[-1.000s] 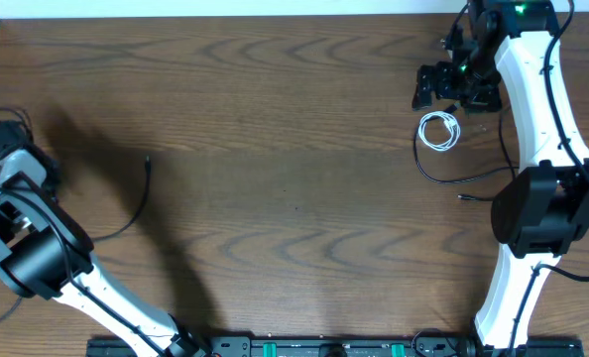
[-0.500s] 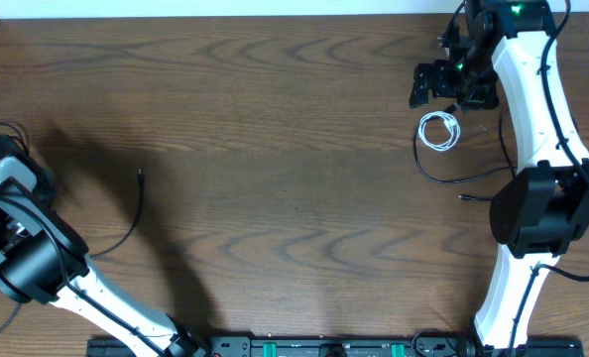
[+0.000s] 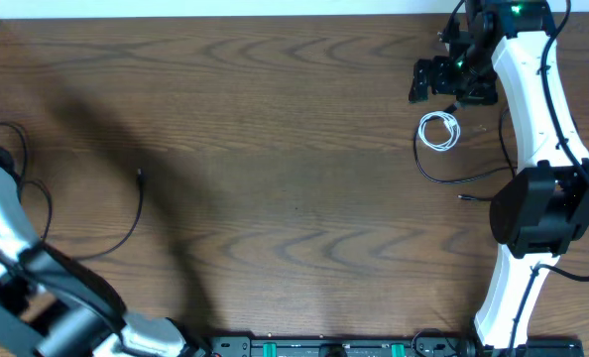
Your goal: Untangle cables
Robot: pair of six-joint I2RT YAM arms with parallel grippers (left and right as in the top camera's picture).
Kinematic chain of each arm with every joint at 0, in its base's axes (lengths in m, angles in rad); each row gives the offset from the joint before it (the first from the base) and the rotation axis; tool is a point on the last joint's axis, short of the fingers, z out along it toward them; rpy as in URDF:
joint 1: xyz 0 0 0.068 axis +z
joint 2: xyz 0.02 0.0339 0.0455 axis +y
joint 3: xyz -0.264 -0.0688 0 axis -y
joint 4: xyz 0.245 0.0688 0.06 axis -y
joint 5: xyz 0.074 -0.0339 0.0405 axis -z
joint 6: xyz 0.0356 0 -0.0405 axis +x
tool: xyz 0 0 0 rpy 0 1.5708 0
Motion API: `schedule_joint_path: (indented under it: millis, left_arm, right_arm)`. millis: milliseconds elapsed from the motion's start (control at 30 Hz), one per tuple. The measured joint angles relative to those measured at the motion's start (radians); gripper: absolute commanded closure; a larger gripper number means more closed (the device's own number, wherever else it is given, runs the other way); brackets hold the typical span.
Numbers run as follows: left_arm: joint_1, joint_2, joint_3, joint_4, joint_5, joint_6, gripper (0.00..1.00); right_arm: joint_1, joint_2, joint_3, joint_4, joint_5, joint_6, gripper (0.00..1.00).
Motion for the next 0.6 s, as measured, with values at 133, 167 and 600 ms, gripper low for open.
schedule_joint_path:
  millis: [133,167,600]
  left_arm:
    - [-0.058,-0.106,0.000,-0.057,0.027,-0.001,0.17]
    - [-0.069,-0.123,0.000,-0.070,0.034,0.000,0.17]
    - [-0.518,-0.251,0.000,-0.130,0.459,0.105,0.25]
  right_arm:
    - [-0.003,-0.003,0.000,-0.002,0.000,0.000,0.01]
    - [-0.005,-0.006,0.000,-0.001,0.000,0.000,0.01]
    - [-0.236,-0.339,0.006,-0.067,-0.006,0.012,0.01]
